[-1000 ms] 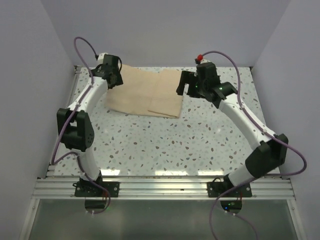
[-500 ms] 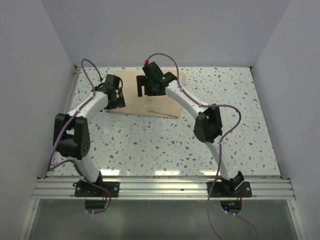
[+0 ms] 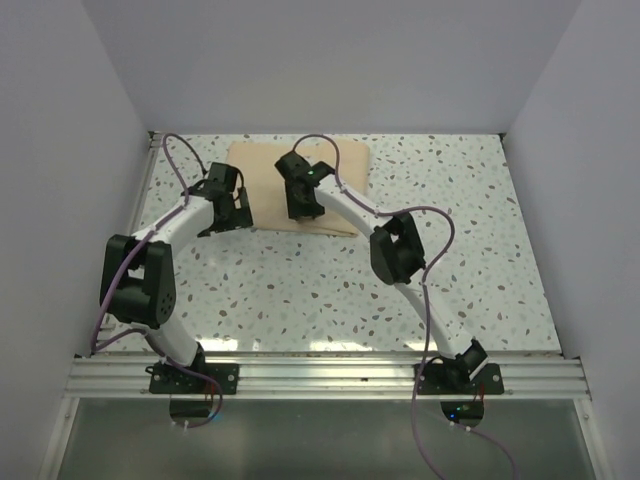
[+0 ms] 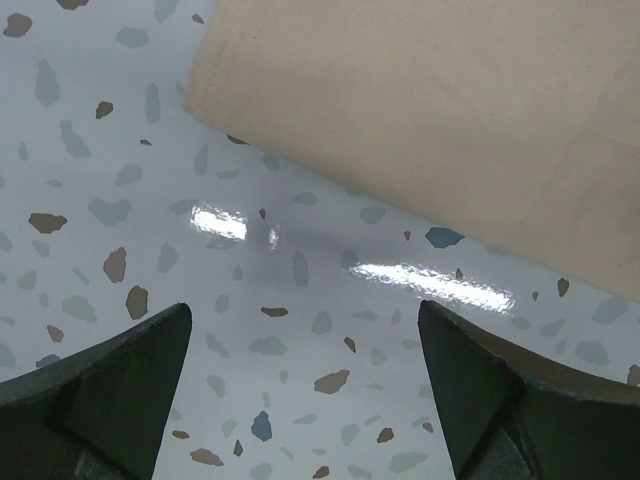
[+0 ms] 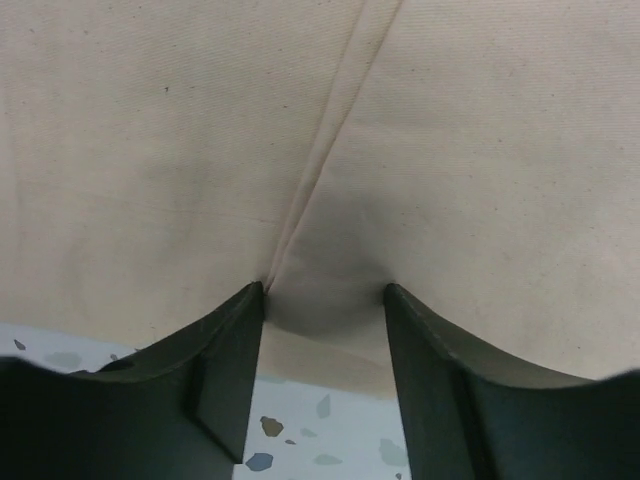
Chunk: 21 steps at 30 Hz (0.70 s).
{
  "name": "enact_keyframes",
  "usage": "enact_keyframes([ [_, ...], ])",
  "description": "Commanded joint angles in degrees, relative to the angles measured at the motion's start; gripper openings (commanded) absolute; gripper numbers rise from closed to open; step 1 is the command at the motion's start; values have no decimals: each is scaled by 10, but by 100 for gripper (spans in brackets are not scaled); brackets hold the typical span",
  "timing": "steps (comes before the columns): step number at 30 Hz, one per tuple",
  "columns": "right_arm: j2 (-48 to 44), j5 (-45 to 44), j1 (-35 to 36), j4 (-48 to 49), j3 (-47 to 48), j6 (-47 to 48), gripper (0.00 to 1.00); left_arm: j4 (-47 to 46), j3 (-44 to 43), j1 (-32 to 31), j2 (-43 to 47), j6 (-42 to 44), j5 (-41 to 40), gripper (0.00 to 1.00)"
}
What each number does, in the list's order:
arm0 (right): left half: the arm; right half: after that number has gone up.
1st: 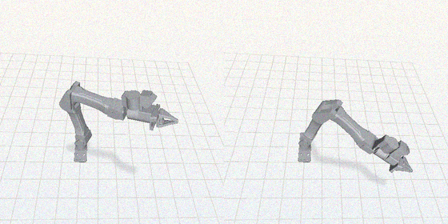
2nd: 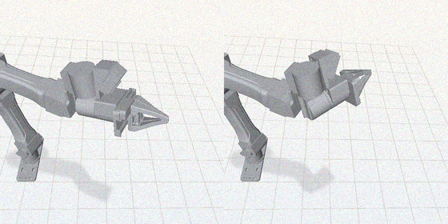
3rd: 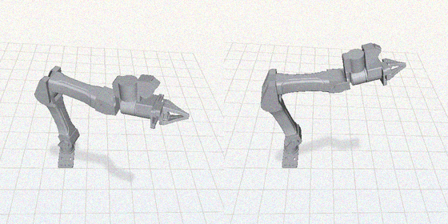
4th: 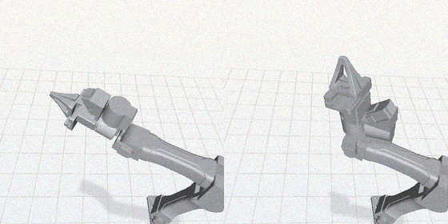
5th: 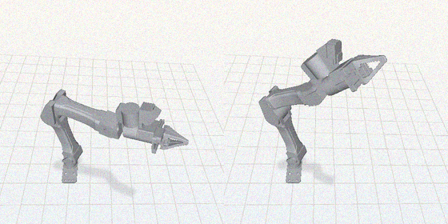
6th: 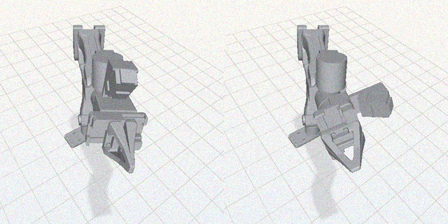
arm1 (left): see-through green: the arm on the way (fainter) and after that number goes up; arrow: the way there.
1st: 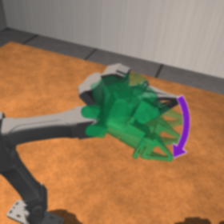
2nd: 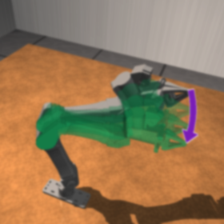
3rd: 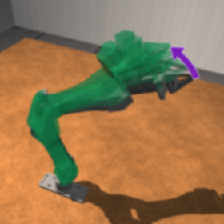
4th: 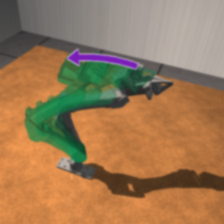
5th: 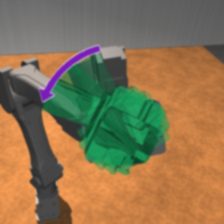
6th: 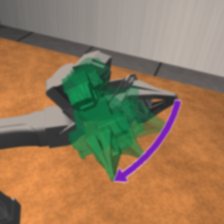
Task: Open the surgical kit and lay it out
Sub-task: Open the surgical kit at the center of the board.
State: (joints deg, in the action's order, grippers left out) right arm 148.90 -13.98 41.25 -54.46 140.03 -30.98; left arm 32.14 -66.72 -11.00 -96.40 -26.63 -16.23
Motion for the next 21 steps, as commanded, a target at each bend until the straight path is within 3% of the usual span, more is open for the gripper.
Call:
enact_keyframes([
  [1, 20, -26, 5, -37, 24, 1, 51, -34, 6, 4, 8, -12, 19, 99],
  [3, 21, -28, 5, -38, 10, 1, 42, -34, 7, 5, 2, -12, 21, 99],
  [7, 18, -26, 5, -42, -4, 8, 8, -41, 8, 6, -7, -10, 23, 99],
  [9, 7, -25, 5, -43, -2, 13, 1, -40, 4, 6, -17, -9, 23, 98],
  [15, -109, -65, -4, -36, -54, 33, 0, -39, -11, 6, -47, -9, 23, 93],
  [21, -279, -108, -70, 5, -268, -2, 0, -25, -46, 6, -61, -10, 26, 88],
])
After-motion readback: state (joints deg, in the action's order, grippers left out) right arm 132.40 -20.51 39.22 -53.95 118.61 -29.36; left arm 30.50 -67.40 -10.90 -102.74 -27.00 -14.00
